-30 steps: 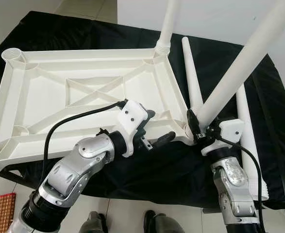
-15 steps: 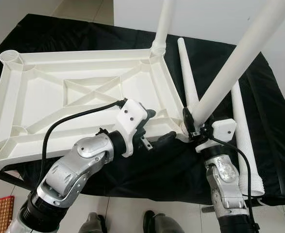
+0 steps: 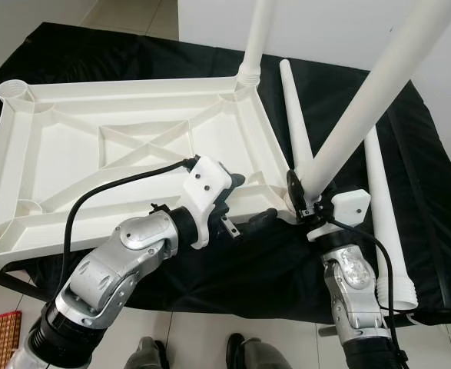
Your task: Building children table
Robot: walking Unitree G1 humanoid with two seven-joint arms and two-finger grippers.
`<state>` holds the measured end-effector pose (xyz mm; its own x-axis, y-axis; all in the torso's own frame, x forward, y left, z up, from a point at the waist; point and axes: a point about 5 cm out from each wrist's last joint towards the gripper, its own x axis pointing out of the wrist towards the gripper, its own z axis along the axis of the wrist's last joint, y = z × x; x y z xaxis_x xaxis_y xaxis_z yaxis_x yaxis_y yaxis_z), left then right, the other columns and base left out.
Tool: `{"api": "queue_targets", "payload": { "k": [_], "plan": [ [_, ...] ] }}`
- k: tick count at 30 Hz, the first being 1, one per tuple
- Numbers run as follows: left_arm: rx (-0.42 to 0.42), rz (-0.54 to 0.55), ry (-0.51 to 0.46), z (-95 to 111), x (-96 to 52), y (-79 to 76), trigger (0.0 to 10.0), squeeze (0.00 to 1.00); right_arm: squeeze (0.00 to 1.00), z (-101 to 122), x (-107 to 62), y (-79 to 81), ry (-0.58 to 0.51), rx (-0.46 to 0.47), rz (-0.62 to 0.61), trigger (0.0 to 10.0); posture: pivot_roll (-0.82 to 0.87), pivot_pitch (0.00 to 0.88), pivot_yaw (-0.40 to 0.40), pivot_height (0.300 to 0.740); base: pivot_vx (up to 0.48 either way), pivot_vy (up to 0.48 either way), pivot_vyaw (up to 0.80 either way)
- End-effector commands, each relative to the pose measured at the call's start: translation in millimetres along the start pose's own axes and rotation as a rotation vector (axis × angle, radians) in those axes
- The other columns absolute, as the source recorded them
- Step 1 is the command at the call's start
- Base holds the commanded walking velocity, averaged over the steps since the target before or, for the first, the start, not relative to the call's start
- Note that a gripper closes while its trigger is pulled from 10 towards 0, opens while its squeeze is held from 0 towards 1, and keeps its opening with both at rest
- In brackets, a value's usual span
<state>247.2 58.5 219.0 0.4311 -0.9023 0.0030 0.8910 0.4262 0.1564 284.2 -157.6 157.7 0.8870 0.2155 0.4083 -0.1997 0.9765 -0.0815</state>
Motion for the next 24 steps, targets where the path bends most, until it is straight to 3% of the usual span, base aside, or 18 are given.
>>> {"api": "queue_targets", "payload": {
  "k": [1, 13, 24],
  "plan": [
    [0.012, -0.069, -0.006, 3.8, -0.9, -7.1, 10.0, 0.0, 0.0, -32.6, -18.1, -4.1, 0.188, 0.106, -0.071, 10.0, 0.07, 0.235, -0.035, 0.74, 0.0, 0.0, 0.0],
    [0.009, -0.087, -0.003, 3.8, -1.1, -9.1, 10.0, 0.0, 0.0, -35.6, -19.3, -7.2, 0.216, 0.183, -0.077, 10.0, 0.07, 0.23, -0.031, 0.74, 0.0, 0.0, 0.0],
    [0.008, -0.08, -0.004, 4.1, -1.7, -9.3, 10.0, 0.0, 0.0, -32.8, -17.5, -1.6, 0.212, 0.149, -0.068, 10.0, 0.07, 0.234, -0.037, 0.74, 0.0, 0.0, 0.0]
  ]
}}
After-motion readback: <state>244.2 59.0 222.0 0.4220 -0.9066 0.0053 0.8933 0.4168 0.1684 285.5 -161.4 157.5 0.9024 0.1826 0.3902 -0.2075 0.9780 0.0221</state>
